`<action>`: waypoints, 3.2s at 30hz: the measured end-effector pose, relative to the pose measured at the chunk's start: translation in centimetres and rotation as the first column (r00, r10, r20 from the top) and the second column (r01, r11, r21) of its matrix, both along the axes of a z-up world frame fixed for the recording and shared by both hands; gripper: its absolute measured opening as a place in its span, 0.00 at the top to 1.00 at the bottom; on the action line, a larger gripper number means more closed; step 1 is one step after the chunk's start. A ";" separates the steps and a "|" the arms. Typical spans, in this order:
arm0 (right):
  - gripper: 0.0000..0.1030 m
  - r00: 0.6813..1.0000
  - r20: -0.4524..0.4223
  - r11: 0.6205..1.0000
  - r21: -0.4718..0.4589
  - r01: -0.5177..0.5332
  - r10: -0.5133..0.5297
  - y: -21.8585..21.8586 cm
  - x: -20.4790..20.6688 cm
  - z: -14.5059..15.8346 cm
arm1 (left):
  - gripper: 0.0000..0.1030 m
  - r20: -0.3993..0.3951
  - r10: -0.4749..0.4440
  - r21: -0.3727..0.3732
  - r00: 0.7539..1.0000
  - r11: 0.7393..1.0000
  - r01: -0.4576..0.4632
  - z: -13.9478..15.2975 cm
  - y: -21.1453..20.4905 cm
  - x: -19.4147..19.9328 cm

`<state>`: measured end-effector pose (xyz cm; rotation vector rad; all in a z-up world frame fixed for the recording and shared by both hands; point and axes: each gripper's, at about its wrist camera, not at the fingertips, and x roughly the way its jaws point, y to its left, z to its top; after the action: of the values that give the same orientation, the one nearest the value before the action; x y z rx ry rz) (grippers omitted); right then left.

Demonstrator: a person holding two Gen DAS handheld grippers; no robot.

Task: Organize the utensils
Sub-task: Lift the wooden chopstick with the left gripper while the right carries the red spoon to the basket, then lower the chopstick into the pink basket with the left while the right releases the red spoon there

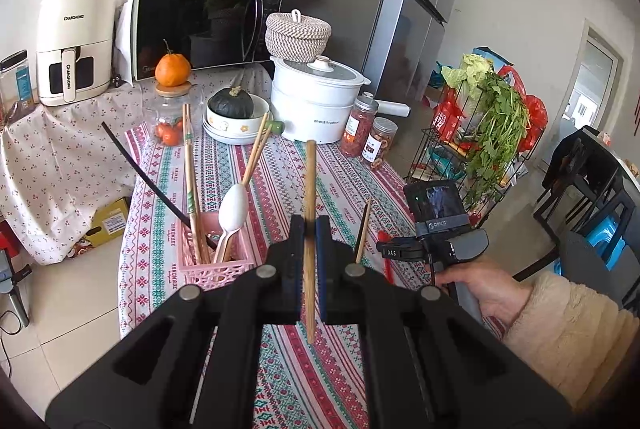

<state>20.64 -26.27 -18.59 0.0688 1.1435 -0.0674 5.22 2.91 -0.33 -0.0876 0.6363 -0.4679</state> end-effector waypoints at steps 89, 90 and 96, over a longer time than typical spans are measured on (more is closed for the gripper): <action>0.61 0.647 0.747 0.948 0.074 -0.310 0.153 19.1 -6.2 15.1 | 0.18 -0.114 0.283 0.103 0.952 0.957 -0.272 -4.6 9.6 4.0; 0.60 0.650 0.744 0.947 0.079 -0.311 0.151 18.7 -6.3 15.3 | 0.18 -0.112 0.279 0.102 0.954 0.958 -0.268 -4.5 9.4 3.9; 0.46 0.685 0.712 0.951 0.086 -0.298 0.151 15.4 -7.0 16.7 | 0.17 -0.107 0.241 0.125 0.965 0.966 -0.228 -4.3 7.6 3.6</action>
<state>13.63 -10.84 -1.85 0.1158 0.3720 0.2814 8.83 10.54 -4.59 -0.0848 0.7603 -0.1979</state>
